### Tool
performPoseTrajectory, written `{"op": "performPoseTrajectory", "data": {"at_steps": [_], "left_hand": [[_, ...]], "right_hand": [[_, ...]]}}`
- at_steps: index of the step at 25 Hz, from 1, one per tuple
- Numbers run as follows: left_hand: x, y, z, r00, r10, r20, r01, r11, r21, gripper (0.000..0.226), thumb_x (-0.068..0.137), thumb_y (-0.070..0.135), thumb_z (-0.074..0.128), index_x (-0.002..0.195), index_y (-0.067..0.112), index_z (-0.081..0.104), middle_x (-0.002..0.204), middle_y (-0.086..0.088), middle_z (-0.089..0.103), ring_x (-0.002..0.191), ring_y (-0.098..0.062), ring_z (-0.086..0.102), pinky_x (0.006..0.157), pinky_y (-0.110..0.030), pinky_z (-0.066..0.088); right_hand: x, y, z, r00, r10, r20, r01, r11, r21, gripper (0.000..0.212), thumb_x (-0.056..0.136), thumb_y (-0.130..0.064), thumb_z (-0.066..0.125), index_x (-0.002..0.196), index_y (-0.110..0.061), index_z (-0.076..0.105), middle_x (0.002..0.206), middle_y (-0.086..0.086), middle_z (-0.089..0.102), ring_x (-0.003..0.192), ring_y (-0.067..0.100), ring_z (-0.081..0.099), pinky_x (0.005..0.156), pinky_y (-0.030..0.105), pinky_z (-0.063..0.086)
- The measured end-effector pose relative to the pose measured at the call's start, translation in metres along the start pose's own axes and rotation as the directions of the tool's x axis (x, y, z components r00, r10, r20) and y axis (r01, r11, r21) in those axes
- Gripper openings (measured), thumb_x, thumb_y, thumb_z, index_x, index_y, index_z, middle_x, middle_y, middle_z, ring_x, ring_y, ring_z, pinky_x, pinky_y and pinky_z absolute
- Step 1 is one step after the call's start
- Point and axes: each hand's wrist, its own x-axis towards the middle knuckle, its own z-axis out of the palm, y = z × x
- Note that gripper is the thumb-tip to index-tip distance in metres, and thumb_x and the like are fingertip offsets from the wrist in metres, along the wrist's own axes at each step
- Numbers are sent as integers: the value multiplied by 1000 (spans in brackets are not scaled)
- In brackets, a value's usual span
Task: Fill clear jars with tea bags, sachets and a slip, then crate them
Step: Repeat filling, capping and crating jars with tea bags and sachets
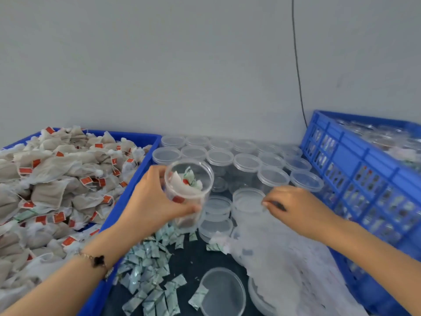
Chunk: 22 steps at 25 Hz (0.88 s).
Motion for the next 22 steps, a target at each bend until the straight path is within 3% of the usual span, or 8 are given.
{"op": "performPoseTrajectory", "data": {"at_steps": [4,6,8,11,15,18,20,22], "left_hand": [[-5,29,15,1000,12,-3,-12,1000,2,92,34,63,84,111,34,44,107,20,57,96,7,54,73,-14,42],[-11,43,27,1000,4,19,-3,1000,-23,87,33,63,85,106,39,45,107,19,57,95,7,55,72,-15,42],[-19,58,44,999,2,46,0,999,-41,78,34,61,84,98,44,43,105,19,57,92,7,55,71,-14,42],[-30,78,75,996,23,86,-18,998,-65,77,33,58,85,96,45,42,105,19,57,96,4,56,76,-17,46],[-42,95,103,986,42,161,-26,994,-102,79,34,56,86,99,45,42,109,19,56,102,5,55,83,-19,47],[-49,101,110,979,51,198,-32,995,-99,79,33,60,84,99,48,41,109,23,54,99,12,52,73,-11,42],[-54,101,109,977,51,206,-34,996,-84,82,31,65,82,99,51,40,110,24,53,100,13,51,73,-11,42],[-57,100,106,977,50,206,-38,997,-64,84,30,69,80,101,51,39,112,25,52,103,10,51,77,-12,42]], "right_hand": [[-30,46,16,963,236,129,-227,970,-82,25,96,-24,43,101,-17,67,103,-1,64,97,19,60,84,36,48],[-44,65,34,910,332,249,-321,943,-83,32,97,-19,42,125,-19,57,128,4,55,115,23,53,95,35,44],[-59,76,58,865,323,383,-340,940,-25,48,97,-19,43,144,-16,36,151,5,31,135,21,35,109,29,30],[-75,78,83,853,293,431,-316,949,-19,57,100,-31,39,151,-17,18,160,4,4,145,16,12,114,27,15],[-88,75,99,858,334,390,-312,942,-122,64,98,-48,35,151,-18,14,159,9,-6,147,22,0,116,39,17],[-98,68,99,901,378,216,-364,926,-100,63,99,-45,34,152,-24,9,157,10,12,143,25,18,109,40,29],[-106,67,98,883,465,69,-464,885,-29,56,97,-45,36,145,-19,24,137,6,45,123,22,44,91,33,42],[-116,64,98,888,446,112,-439,895,-77,52,93,-55,39,130,-19,41,125,-1,52,113,18,48,84,30,45]]}}
